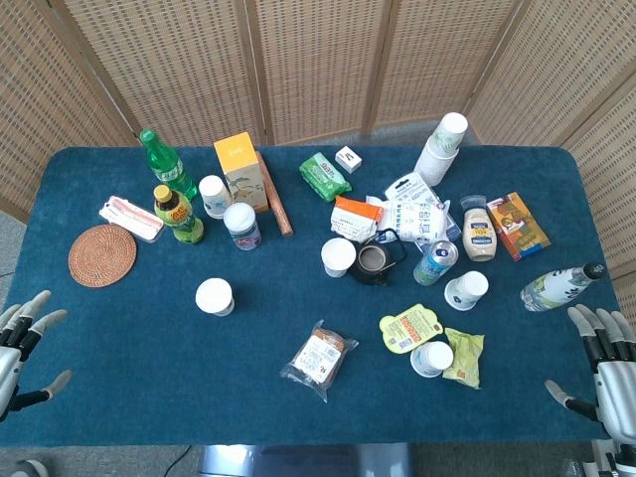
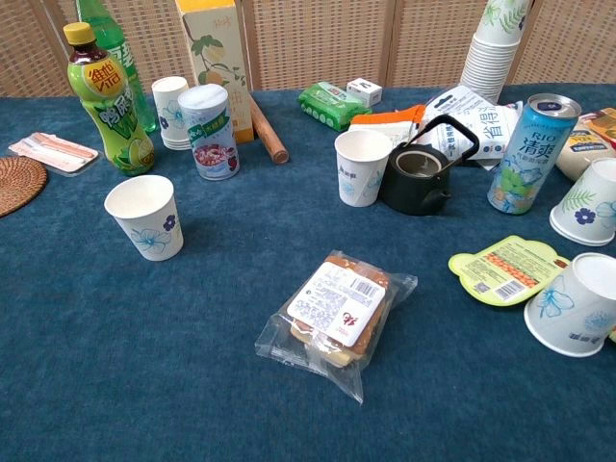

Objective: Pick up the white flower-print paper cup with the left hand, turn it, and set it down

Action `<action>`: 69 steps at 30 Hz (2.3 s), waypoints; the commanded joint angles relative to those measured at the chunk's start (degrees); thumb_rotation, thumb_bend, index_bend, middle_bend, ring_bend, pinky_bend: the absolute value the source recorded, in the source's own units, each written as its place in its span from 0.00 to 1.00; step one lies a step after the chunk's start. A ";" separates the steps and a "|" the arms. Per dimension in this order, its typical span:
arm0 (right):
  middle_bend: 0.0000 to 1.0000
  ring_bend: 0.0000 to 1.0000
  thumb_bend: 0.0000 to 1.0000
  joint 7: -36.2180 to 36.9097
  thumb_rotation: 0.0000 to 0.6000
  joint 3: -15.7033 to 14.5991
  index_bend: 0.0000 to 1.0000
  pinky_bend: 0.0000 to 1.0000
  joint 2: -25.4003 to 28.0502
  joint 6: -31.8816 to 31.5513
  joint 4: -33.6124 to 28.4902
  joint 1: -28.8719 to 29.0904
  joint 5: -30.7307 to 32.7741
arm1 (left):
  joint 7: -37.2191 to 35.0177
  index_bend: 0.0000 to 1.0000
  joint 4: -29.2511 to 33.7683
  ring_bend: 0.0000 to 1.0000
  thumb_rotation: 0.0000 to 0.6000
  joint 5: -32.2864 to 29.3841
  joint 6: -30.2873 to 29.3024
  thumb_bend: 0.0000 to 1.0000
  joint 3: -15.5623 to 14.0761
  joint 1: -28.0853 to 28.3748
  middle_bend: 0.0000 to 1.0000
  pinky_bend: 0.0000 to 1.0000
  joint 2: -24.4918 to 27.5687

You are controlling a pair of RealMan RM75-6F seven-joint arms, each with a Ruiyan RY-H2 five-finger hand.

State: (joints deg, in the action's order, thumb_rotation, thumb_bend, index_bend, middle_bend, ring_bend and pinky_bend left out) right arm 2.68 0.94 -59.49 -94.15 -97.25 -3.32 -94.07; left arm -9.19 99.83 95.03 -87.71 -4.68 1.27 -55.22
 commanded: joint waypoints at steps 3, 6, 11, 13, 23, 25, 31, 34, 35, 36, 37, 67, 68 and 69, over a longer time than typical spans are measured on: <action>0.00 0.00 0.10 0.63 1.00 -0.02 0.00 0.07 0.20 -0.21 0.05 -0.17 0.23 | 0.42 0.16 0.06 0.00 1.00 0.16 -0.11 0.31 -0.02 -0.10 0.00 0.00 -0.19; 0.00 0.00 0.09 0.96 1.00 0.04 0.00 0.07 0.39 -0.41 -0.11 -0.26 0.35 | 0.83 0.16 0.07 0.00 1.00 -0.13 0.78 0.31 -0.09 0.18 0.00 0.00 -0.36; 0.00 0.00 0.10 0.98 1.00 0.21 0.00 0.07 0.57 0.04 -0.41 -0.05 0.85 | 3.66 0.12 1.33 0.00 1.00 -2.27 4.76 0.31 1.21 2.50 0.00 0.00 -1.30; 0.00 0.00 0.09 0.96 1.00 0.27 0.00 0.07 0.63 0.43 -0.63 0.16 0.99 | 5.90 0.07 2.88 0.00 1.00 -3.52 7.82 0.31 1.94 4.33 0.00 0.00 -1.71; 0.00 0.00 0.09 1.64 1.00 0.28 0.00 0.07 0.76 1.58 -0.32 0.53 1.93 | 22.24 0.00 9.06 0.00 1.00 -12.99 18.42 0.31 8.49 13.54 0.00 0.00 -7.99; 0.00 0.00 0.09 1.76 1.00 0.21 0.00 0.07 0.72 1.67 -0.18 0.57 1.87 | 26.35 0.00 9.75 0.00 1.00 -15.85 20.28 0.31 9.67 15.48 0.00 0.00 -9.88; 0.00 0.00 0.09 2.53 1.00 0.01 0.00 0.07 0.97 1.24 -0.13 0.43 1.35 | 37.49 0.00 9.75 0.00 1.00 -26.26 24.55 0.31 12.52 21.21 0.00 0.00 -16.39; 0.00 0.00 0.09 3.41 1.00 -0.02 0.00 0.07 1.22 1.33 0.06 0.40 1.58 | 41.31 0.00 9.10 0.00 1.00 -30.30 25.09 0.31 13.63 23.74 0.00 0.00 -19.79; 0.00 0.00 0.09 3.70 1.00 0.01 0.00 0.07 1.33 1.24 0.08 0.38 1.58 | 42.37 0.00 8.73 0.00 1.00 -31.22 25.05 0.31 13.86 24.43 0.00 0.00 -20.80; 0.00 0.00 0.09 4.00 1.00 0.04 0.00 0.07 1.42 1.13 0.09 0.35 1.59 | 43.52 0.00 8.39 0.00 1.00 -32.27 25.06 0.31 14.02 25.11 0.00 0.00 -21.73; 0.00 0.00 0.09 4.39 1.00 0.07 0.00 0.07 1.54 1.00 0.12 0.30 1.60 | 45.04 0.00 8.07 0.00 1.00 -33.75 25.05 0.31 14.25 26.02 0.00 0.00 -22.89; 0.00 0.00 0.09 8.81 1.00 0.74 0.00 0.07 2.47 1.08 1.37 0.29 3.22 | 55.80 0.13 2.52 0.31 1.00 -49.15 19.72 0.31 14.05 35.77 0.34 0.34 -33.63; 0.00 0.00 0.09 8.90 1.00 0.75 0.00 0.07 2.47 1.11 1.40 0.30 3.28 | 55.49 0.13 2.55 0.31 1.00 -49.09 19.64 0.31 14.00 35.78 0.34 0.35 -33.61; 0.00 0.00 0.09 9.00 1.00 0.76 0.00 0.07 2.49 1.16 1.43 0.31 3.31 | 55.12 0.13 2.62 0.31 1.00 -48.96 19.59 0.31 13.93 35.76 0.35 0.35 -33.52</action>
State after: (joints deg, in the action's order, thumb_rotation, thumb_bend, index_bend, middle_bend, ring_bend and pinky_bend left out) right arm 11.68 1.69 -57.01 -93.00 -95.83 -3.01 -90.77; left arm 46.21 102.41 45.98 -68.03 9.33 37.01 -88.77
